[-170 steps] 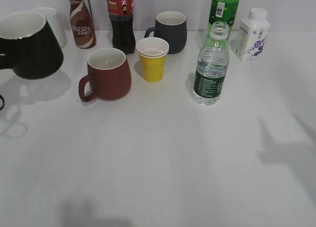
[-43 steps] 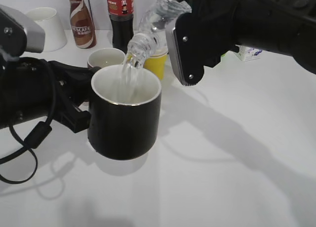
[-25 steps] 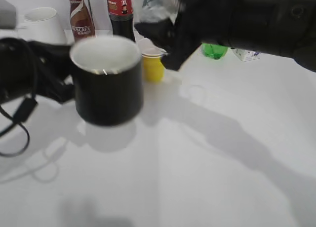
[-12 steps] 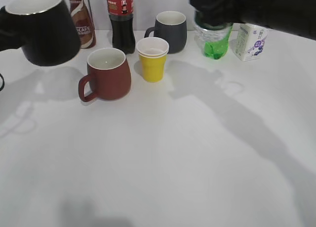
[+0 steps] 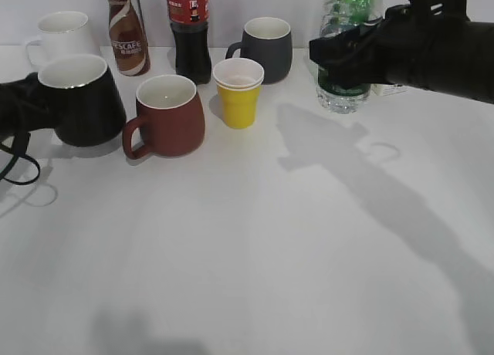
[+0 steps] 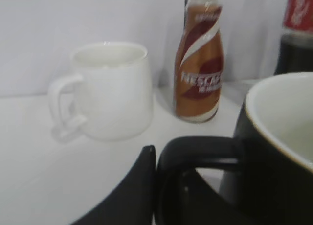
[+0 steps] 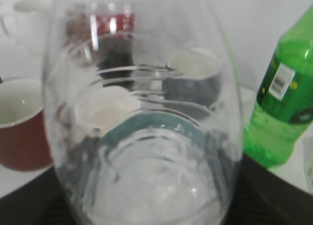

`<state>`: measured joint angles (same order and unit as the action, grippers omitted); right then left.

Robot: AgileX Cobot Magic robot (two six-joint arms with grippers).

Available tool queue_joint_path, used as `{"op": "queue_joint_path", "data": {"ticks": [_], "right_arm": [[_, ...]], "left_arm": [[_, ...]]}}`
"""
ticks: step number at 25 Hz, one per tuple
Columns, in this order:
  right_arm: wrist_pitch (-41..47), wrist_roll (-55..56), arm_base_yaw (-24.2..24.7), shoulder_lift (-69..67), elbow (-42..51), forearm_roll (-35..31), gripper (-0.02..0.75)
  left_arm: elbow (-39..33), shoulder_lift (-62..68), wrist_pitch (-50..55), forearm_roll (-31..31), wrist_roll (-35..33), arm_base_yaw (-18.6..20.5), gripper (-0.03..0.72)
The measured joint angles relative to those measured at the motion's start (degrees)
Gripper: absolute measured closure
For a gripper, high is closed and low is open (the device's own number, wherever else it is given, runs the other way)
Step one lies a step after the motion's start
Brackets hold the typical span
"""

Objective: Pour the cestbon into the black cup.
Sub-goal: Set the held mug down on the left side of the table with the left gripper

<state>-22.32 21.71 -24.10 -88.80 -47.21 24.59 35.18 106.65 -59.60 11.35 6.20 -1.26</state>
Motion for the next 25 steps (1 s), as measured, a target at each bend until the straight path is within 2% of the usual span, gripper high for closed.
{"op": "queue_joint_path", "data": {"ticks": [13, 16, 20, 25], "right_arm": [[-0.6, 0.3, 0.0, 0.0, 0.5, -0.1, 0.272], [-0.6, 0.3, 0.0, 0.0, 0.5, -0.1, 0.272], [-0.7, 0.3, 0.0, 0.0, 0.5, -0.1, 0.272], [-0.7, 0.6, 0.0, 0.0, 0.5, -0.1, 0.272]], "left_arm": [[0.1, 5.4, -2.3, -1.2, -1.4, 0.1, 0.645], [0.1, 5.4, -3.1, -1.3, -1.3, 0.1, 0.603], [0.1, 5.4, -3.4, -1.5, -1.0, 0.1, 0.508], [-0.5, 5.3, -3.9, -1.8, -1.0, 0.1, 0.475]]}}
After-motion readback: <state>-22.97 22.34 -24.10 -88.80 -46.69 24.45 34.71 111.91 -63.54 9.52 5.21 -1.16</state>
